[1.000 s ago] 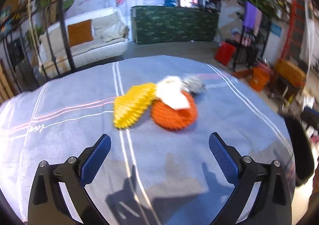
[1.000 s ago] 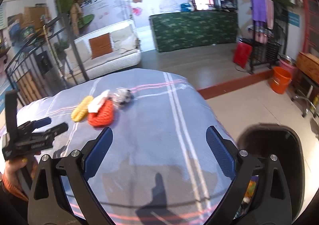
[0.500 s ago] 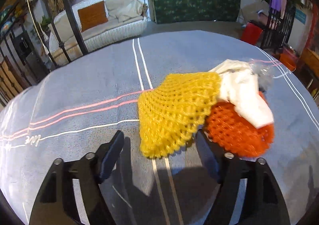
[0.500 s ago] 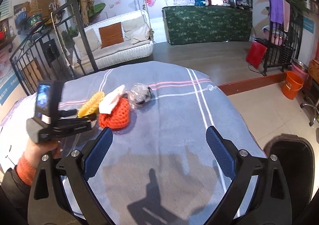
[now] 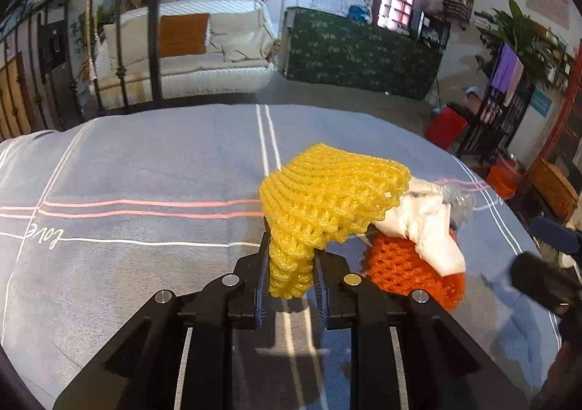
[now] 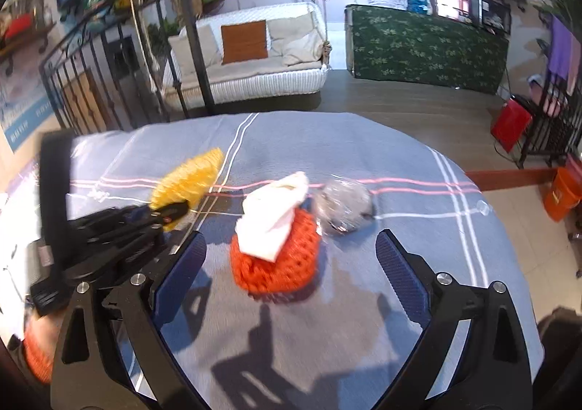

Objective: Collect trash
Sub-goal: 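Grasp the yellow foam fruit net with the left tool, then grasp the white tissue with the right tool while the left holds the yellow net, then carry the white tissue into the black bin and open the right tool while left holds net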

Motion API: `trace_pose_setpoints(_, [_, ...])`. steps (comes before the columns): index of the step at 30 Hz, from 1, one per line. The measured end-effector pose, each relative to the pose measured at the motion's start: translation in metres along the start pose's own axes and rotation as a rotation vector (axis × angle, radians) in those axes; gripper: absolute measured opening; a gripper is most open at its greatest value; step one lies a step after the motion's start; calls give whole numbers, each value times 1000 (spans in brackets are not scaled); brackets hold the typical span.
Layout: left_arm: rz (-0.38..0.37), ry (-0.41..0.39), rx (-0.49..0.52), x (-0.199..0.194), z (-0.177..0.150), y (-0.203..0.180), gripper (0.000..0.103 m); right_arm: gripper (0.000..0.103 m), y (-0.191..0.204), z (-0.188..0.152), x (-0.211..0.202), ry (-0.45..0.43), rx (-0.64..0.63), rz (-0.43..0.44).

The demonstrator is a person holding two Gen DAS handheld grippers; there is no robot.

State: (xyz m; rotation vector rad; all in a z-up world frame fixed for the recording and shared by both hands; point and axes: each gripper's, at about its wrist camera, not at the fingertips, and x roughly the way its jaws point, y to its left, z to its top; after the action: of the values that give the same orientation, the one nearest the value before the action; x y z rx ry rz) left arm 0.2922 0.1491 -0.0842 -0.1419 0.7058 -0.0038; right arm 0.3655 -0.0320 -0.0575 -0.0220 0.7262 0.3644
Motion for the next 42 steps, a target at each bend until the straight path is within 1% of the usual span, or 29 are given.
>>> trace_pose_setpoints(1, [4,-12,-17,-1,2,4,21,86,4,2,7,7,-12,-7])
trace_pose_setpoints(3, [9,-36,-60,-4,4,12,21,77,12,6,24,32,-49,-26])
trace_pose_setpoints(4, [8,-44,-71,-5,3,13,21,76,16,8,32,47,-62,-36])
trace_pose_setpoints(6, [-4,-45,-86,-5,2,12,21,70,22,11,48,80,-86,-55])
trace_pose_setpoints(8, [-26,-32,-93,-3,0,12,21,60,26,10,59,108,-110,-77])
trace_pose_setpoints(9, [-30,-29,-91,-2,-1,10,21,46,28,9,64,122,-118,-86])
trace_pose_setpoints(10, [-29,-29,-88,0,2,6,21,25,27,7,66,133,-114,-83])
trace_pose_setpoints(11, [-32,-30,-85,-1,2,5,21,20,25,6,65,136,-103,-68])
trace_pose_setpoints(14, [-36,-37,-82,-4,3,6,21,17,24,5,50,102,-93,-49])
trace_pose_setpoints(19, [-41,-41,-74,-9,5,4,21,17,20,4,21,69,-58,17])
trace_pose_setpoints(24, [-63,-63,-62,-23,4,-4,21,16,14,-5,-11,40,-29,46])
trace_pose_setpoints(27, [-81,-67,-57,-33,-4,-10,21,16,9,-11,-27,26,-8,49])
trace_pose_setpoints(33, [-119,-53,-51,-51,-19,-23,21,16,0,-27,-63,-36,-1,40])
trace_pose_setpoints(36, [-135,-50,-42,-59,-26,-29,21,16,-7,-38,-75,-46,26,40])
trace_pose_setpoints(42, [-150,-38,-18,-67,-35,-36,21,16,-16,-56,-96,-73,30,5])
